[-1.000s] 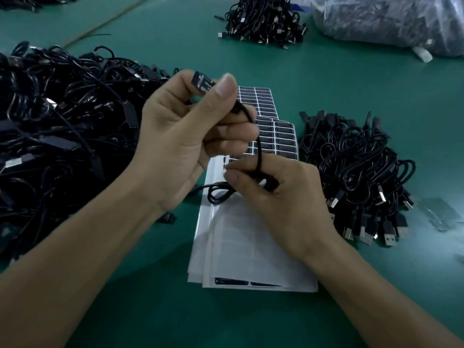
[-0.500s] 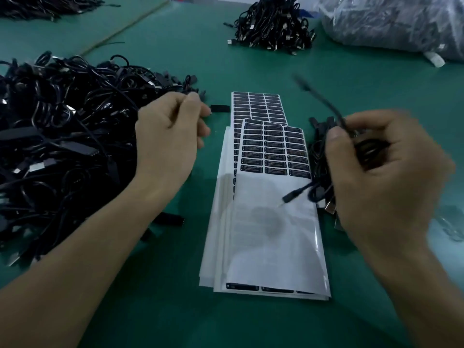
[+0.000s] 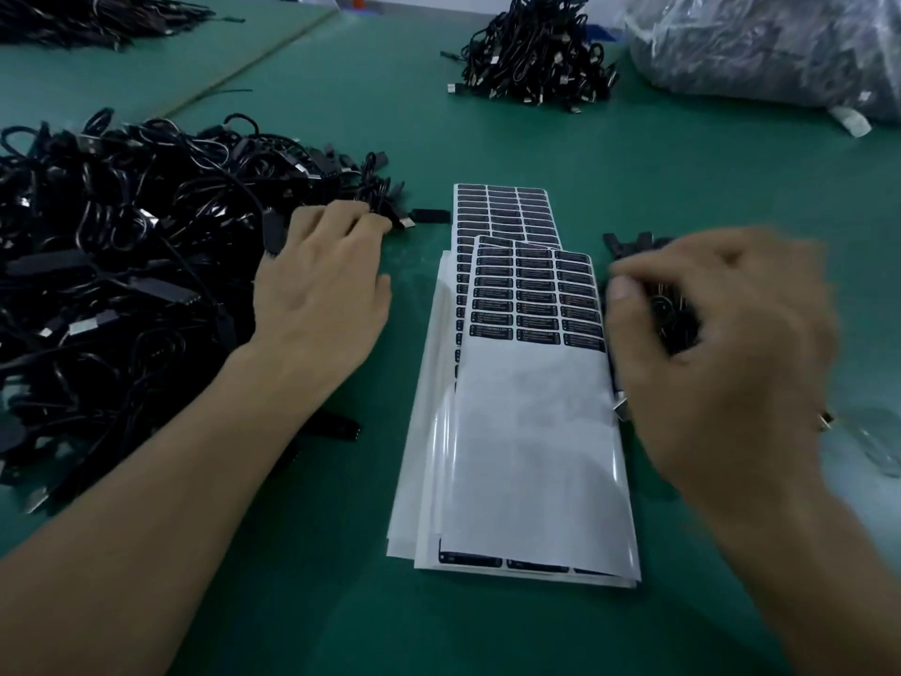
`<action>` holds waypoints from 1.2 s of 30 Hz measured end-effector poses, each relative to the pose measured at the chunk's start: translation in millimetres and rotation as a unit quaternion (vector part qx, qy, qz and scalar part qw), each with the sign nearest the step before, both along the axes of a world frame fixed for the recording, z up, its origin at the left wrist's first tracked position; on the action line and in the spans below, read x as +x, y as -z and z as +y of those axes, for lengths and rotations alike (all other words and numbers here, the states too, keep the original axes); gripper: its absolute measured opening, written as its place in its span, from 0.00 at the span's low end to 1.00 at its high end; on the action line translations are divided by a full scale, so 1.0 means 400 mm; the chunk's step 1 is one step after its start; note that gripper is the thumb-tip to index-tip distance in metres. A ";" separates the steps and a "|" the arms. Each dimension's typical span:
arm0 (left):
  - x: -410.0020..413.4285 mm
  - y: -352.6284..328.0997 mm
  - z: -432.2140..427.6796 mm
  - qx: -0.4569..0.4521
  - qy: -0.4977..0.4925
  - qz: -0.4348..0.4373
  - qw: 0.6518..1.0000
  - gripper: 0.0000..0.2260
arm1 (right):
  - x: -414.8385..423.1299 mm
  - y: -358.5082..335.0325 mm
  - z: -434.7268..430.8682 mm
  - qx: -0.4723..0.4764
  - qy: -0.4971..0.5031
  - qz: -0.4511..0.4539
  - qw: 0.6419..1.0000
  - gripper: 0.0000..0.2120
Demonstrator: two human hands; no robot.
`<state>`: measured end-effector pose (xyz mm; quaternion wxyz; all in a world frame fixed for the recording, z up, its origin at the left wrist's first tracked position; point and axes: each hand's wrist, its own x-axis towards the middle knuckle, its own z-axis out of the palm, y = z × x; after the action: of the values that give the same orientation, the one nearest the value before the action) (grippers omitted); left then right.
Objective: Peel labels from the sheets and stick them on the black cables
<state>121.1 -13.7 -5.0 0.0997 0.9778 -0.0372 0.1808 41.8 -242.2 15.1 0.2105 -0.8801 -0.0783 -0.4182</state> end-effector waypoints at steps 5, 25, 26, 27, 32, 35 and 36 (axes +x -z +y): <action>0.008 -0.004 -0.006 0.041 -0.050 0.027 0.998 0.17 | -0.018 0.048 0.061 -0.034 -0.184 0.071 0.980 0.08; -0.053 -0.016 -0.088 -0.181 0.311 -0.205 0.910 0.11 | 0.002 0.092 0.054 0.097 -0.201 0.192 0.956 0.13; -0.063 -0.014 -0.099 -0.207 0.321 -0.213 0.899 0.11 | 0.002 0.088 0.053 0.129 -0.209 0.186 0.951 0.17; -0.071 -0.011 -0.106 -0.234 0.328 -0.214 0.890 0.11 | 0.001 0.086 0.051 0.155 -0.215 0.177 0.948 0.21; -0.079 -0.002 -0.105 -0.371 0.328 -0.204 0.845 0.11 | -0.003 0.084 0.042 0.190 -0.213 0.182 0.941 0.34; -0.078 0.006 -0.106 -0.405 0.340 -0.170 0.832 0.11 | -0.001 0.089 0.043 0.183 -0.212 0.198 0.939 0.33; -0.079 0.010 -0.110 -0.419 0.342 -0.140 0.829 0.10 | 0.000 0.090 0.045 0.176 -0.211 0.198 0.941 0.31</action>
<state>89.6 -57.8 -9.0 0.5493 0.7311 -0.3030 0.2685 41.8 -224.3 -20.7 0.4566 -0.8575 -0.1439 -0.1884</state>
